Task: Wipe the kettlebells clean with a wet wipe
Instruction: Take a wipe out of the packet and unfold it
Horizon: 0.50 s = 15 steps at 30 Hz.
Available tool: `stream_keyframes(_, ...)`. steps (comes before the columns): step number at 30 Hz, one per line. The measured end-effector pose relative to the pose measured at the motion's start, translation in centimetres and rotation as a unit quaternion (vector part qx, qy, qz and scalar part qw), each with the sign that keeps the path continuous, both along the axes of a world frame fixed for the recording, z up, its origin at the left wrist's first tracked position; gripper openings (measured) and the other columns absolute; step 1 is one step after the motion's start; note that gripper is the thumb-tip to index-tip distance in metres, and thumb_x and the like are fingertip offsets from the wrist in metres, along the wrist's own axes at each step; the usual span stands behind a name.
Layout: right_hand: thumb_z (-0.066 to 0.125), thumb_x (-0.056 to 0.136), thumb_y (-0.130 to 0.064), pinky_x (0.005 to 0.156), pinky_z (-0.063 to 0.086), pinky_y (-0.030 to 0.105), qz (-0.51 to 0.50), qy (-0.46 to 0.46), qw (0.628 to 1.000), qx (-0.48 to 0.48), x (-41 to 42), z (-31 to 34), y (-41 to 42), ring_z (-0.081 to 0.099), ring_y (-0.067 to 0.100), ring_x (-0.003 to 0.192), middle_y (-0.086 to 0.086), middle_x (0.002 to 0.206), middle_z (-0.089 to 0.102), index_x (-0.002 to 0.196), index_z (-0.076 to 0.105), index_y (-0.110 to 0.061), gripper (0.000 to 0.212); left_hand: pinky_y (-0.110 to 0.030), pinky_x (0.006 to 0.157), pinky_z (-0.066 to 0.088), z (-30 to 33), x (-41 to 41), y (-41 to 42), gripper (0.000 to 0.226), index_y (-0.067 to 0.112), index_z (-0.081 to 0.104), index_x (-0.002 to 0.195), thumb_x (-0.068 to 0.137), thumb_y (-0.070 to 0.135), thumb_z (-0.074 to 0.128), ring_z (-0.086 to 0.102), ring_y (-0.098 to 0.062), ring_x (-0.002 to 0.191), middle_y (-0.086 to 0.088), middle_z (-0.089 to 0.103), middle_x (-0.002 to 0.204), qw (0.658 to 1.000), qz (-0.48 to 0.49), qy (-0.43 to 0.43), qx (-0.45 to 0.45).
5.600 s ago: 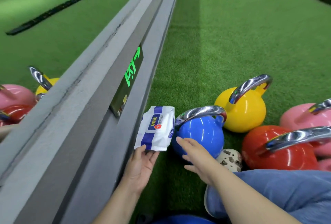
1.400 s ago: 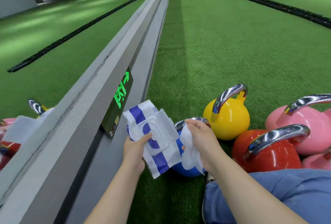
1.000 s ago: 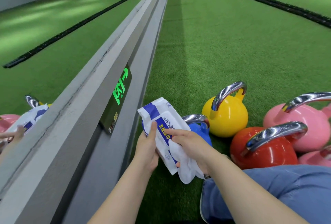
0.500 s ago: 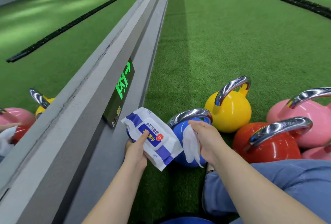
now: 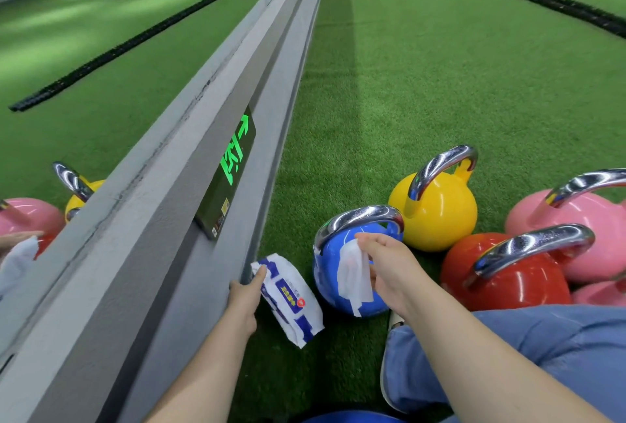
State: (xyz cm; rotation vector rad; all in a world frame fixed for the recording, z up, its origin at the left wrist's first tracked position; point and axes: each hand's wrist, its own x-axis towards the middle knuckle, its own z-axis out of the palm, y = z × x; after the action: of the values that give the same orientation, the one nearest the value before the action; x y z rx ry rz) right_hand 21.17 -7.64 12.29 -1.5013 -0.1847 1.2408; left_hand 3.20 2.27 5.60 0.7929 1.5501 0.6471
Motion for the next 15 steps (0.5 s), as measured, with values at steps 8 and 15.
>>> stream_keyframes(8,0.048,0.096,-0.013,0.071,0.046,0.032,-0.005,0.063,0.997,0.053,0.4,0.4,-0.1,0.056,0.020,0.075,0.008,0.087,0.061,0.090,0.057,-0.014,0.011,-0.035,0.103,0.040,3.9,4.6,-3.2,0.054,0.012,0.046,0.132,0.091,0.047,0.037,0.056,-0.018,0.115,-0.003,0.061,0.123,0.945,-0.271,-0.180,-0.017)
stream_keyframes(15,0.058,0.088,-0.006,0.063,0.048,0.031,0.040,0.073,0.992,0.095,1.0,0.9,-0.6,0.060,0.019,0.065,0.006,0.079,0.066,0.094,0.058,-0.016,0.011,-0.032,0.079,0.053,5.5,6.3,-3.8,0.045,-0.001,0.056,0.119,0.088,0.031,0.047,0.062,-0.027,0.100,-0.020,0.062,0.116,0.911,-0.319,-0.262,-0.021)
